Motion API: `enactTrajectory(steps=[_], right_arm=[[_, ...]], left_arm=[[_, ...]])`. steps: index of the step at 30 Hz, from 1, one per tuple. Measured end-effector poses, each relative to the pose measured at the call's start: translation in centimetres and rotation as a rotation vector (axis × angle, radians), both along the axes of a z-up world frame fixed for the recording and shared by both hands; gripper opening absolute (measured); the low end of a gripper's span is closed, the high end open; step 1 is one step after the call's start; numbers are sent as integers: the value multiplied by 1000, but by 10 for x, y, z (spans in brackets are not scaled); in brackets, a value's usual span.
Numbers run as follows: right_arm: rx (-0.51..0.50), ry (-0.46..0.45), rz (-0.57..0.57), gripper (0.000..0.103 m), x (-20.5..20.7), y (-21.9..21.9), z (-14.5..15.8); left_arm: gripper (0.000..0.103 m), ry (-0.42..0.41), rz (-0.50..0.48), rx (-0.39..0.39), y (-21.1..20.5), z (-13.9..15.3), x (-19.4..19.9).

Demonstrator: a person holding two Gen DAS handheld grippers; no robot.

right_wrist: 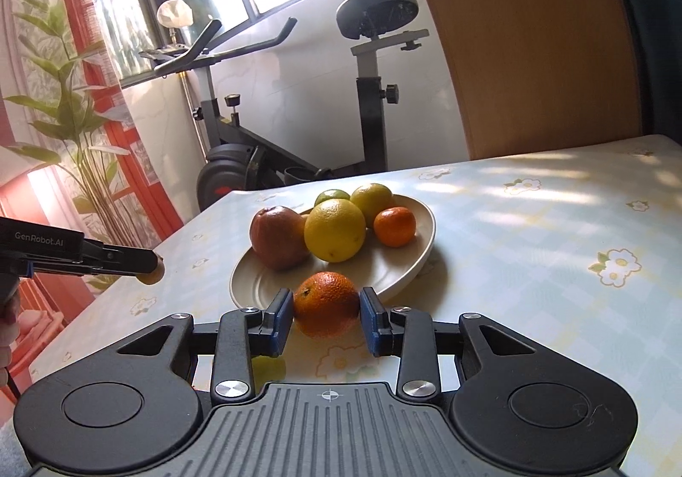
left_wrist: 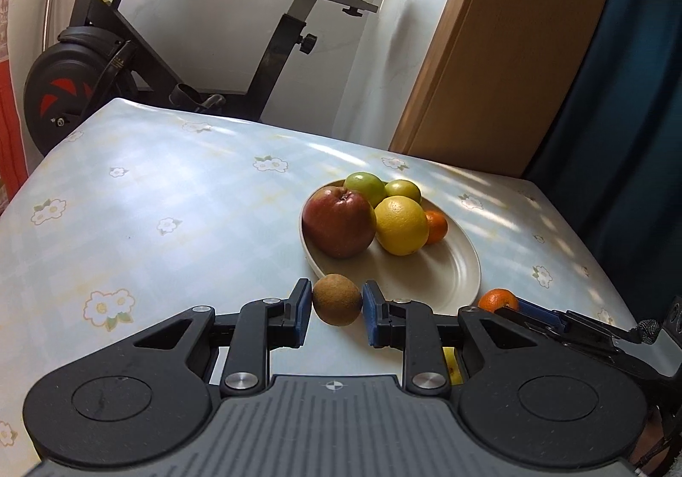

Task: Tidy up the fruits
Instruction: 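Carry the mandarin with the right tool while the left tool carries the kiwi to the plate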

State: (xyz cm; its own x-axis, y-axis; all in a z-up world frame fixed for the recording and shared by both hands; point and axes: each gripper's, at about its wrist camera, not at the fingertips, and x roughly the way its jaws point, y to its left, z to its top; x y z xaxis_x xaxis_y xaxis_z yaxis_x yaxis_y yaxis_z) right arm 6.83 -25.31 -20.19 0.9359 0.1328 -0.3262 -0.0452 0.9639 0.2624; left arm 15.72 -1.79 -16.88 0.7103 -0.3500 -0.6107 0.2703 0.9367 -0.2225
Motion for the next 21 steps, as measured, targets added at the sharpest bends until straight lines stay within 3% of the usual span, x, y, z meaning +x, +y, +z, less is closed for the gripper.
enactTrajectory(steps=[8,13,21], right_arm=[[-90,16,-16,31,41,-9,20],[-127,86,-23,31,74,-13,12],[-174,133,-56,31,97,-14,3]], left_arm=[[27,46,-50,13,-34,-13,46],[27,102,-53,90,-53,-34,72],[27,117,-63,187,-63,-50,92]])
